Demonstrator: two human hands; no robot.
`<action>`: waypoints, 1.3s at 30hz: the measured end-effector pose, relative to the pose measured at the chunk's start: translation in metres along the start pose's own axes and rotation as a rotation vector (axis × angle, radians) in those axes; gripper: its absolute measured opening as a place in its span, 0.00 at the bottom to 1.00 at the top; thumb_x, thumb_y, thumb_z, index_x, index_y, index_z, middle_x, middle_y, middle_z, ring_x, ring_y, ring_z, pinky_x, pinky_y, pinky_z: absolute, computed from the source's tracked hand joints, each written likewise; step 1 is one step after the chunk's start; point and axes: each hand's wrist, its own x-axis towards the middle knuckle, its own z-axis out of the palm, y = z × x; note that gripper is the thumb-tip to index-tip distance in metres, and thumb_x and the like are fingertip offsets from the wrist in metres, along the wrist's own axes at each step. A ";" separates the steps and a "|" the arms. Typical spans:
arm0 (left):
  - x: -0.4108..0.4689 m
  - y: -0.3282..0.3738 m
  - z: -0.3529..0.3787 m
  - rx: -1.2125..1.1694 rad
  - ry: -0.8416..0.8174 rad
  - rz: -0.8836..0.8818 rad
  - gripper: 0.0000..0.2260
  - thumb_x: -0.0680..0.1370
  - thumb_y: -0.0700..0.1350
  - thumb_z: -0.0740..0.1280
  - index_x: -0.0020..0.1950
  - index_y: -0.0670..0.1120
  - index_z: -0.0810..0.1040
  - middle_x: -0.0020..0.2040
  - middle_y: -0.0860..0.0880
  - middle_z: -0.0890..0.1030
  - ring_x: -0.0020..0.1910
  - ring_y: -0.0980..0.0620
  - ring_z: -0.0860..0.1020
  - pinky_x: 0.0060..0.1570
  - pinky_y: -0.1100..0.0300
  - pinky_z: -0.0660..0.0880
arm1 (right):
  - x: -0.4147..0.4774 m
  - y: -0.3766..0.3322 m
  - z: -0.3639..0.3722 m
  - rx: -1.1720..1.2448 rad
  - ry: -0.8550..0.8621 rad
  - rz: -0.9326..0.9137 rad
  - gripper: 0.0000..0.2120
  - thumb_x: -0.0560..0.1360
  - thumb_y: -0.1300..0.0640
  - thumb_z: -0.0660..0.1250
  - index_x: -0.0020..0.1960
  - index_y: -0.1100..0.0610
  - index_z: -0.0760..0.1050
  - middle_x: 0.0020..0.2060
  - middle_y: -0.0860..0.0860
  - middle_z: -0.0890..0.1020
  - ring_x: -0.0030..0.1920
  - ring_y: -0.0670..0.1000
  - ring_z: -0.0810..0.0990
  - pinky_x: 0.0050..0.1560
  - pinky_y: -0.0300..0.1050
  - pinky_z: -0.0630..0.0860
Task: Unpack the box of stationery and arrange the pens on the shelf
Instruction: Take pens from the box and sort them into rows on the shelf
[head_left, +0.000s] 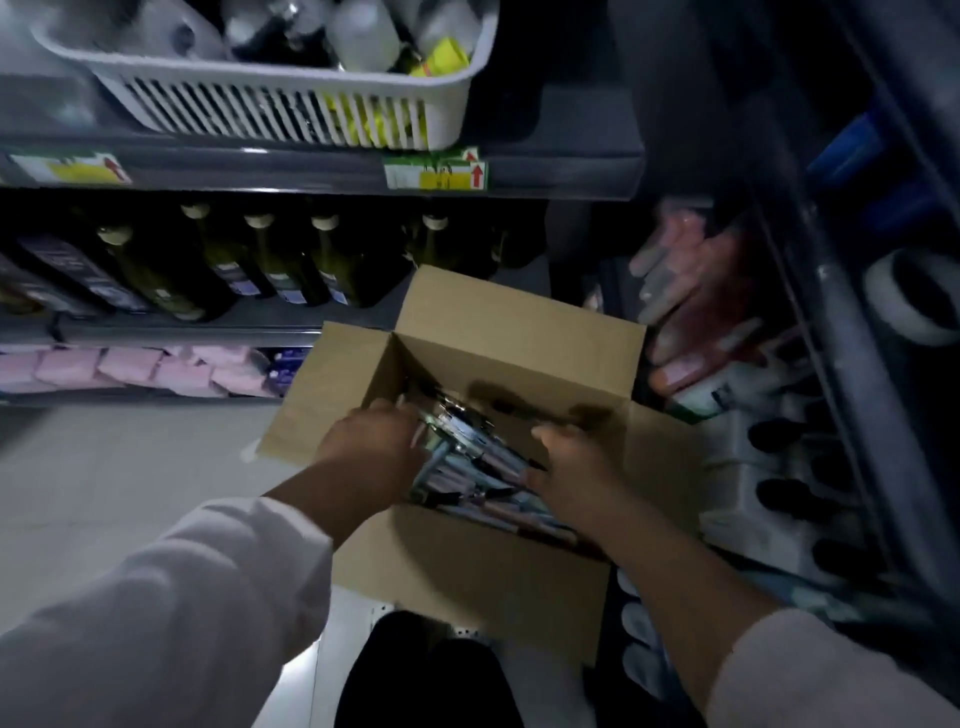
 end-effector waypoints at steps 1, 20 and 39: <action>0.015 -0.001 0.011 -0.011 -0.027 -0.032 0.18 0.77 0.54 0.63 0.64 0.48 0.70 0.59 0.42 0.74 0.57 0.41 0.76 0.52 0.55 0.72 | 0.014 0.005 0.008 0.016 -0.011 0.006 0.25 0.79 0.50 0.63 0.73 0.56 0.62 0.71 0.54 0.66 0.69 0.54 0.67 0.65 0.44 0.67; 0.153 -0.032 0.143 -0.115 -0.192 0.026 0.28 0.68 0.51 0.75 0.62 0.42 0.70 0.60 0.42 0.76 0.58 0.43 0.76 0.54 0.56 0.72 | 0.159 0.029 0.127 -0.018 -0.073 0.070 0.37 0.67 0.44 0.73 0.71 0.53 0.63 0.68 0.55 0.66 0.68 0.57 0.64 0.65 0.48 0.66; 0.157 -0.026 0.121 -0.583 -0.283 -0.114 0.13 0.70 0.42 0.72 0.52 0.45 0.73 0.45 0.48 0.73 0.41 0.53 0.71 0.33 0.64 0.65 | 0.165 0.033 0.109 0.503 -0.220 0.161 0.10 0.71 0.60 0.72 0.51 0.56 0.74 0.42 0.54 0.79 0.37 0.50 0.76 0.40 0.42 0.73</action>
